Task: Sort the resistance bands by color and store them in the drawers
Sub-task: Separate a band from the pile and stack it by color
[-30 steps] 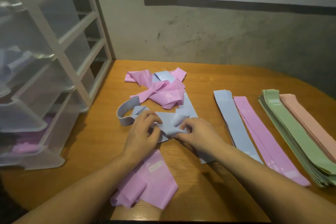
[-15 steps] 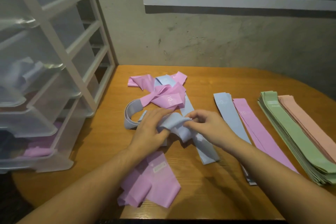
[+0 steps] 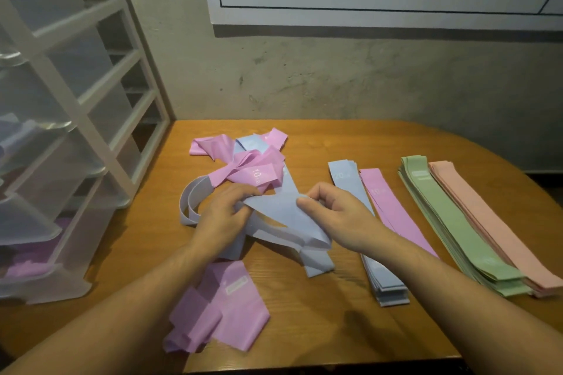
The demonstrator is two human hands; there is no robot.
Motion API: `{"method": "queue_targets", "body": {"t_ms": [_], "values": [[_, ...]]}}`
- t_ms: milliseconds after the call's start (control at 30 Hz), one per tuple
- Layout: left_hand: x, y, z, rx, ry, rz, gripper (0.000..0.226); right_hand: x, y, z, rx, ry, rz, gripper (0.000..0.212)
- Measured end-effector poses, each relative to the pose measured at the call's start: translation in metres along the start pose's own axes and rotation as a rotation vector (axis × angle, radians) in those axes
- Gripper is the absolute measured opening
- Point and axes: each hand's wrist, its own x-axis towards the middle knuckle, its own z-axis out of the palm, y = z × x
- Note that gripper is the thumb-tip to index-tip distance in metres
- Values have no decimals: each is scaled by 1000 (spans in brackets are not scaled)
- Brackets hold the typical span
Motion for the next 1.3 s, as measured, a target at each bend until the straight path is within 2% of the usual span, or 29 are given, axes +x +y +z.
{"method": "queue_targets", "body": {"t_ms": [100, 233, 433, 633, 767, 900, 1000, 1133, 1300], "values": [[4, -2, 3, 45, -9, -14, 28, -6, 1, -12, 46, 35, 28, 23], [6, 4, 4, -11, -8, -192, 34, -15, -1, -34, 179, 96, 86, 24], [14, 53, 3, -101, -42, -118, 22, -29, 9, -62, 419, 152, 161, 23], [19, 95, -4, -190, -101, -234, 16, -42, 24, -87, 704, 153, 255, 18], [15, 118, -3, -277, -97, -280, 15, -51, 33, -94, 672, 156, 246, 20], [9, 145, 5, -501, -155, -349, 8, -61, 33, -95, 700, 132, 232, 23], [7, 163, 9, -643, -176, -443, 39, -67, 32, -93, 751, 137, 227, 22], [0, 180, 5, -691, -236, -469, 20, -68, 32, -89, 719, 144, 260, 21], [-5, 193, -8, -775, -272, -485, 42, -71, 36, -85, 654, 173, 287, 17]]}}
